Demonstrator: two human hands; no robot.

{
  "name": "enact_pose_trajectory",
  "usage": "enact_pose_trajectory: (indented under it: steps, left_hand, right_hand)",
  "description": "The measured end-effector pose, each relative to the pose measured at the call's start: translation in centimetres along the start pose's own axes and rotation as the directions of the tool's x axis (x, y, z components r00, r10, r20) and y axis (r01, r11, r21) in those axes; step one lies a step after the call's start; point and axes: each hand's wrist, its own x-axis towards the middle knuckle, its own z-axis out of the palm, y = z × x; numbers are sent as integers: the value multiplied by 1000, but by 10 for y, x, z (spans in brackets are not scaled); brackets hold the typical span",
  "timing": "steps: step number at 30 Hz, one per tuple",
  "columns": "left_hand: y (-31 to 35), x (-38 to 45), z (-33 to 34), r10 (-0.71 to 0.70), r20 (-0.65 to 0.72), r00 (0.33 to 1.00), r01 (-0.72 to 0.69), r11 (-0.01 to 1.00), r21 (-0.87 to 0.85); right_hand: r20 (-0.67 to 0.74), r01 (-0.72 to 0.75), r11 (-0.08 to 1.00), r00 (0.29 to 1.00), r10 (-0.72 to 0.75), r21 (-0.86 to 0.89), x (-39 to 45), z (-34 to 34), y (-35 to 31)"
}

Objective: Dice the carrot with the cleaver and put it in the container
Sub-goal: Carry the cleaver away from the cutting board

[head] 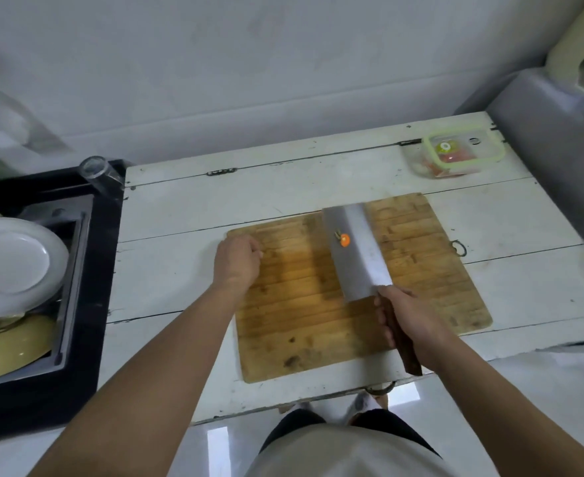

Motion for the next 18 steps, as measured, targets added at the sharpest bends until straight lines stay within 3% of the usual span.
enact_pose_trajectory:
  steps: [6, 9, 13, 18]
  left_hand:
    - [19, -14, 2, 8, 64, 998, -20, 979, 201]
    - [33, -54, 13, 126, 82, 989, -134, 986, 103]
    - [34, -142, 46, 292, 246, 924, -278, 956, -89]
    - [33, -162, 76, 362, 176, 915, -360, 932, -49]
  right_hand:
    - [-110, 7, 998, 994, -13, -61, -4, -59, 13]
    - [-131, 14, 996, 991, -25, -86, -22, -68, 39]
    - [-135, -13, 993, 991, -3, -120, -51, -55, 77]
    - [-166, -10, 996, 986, -5, -92, -63, -24, 100]
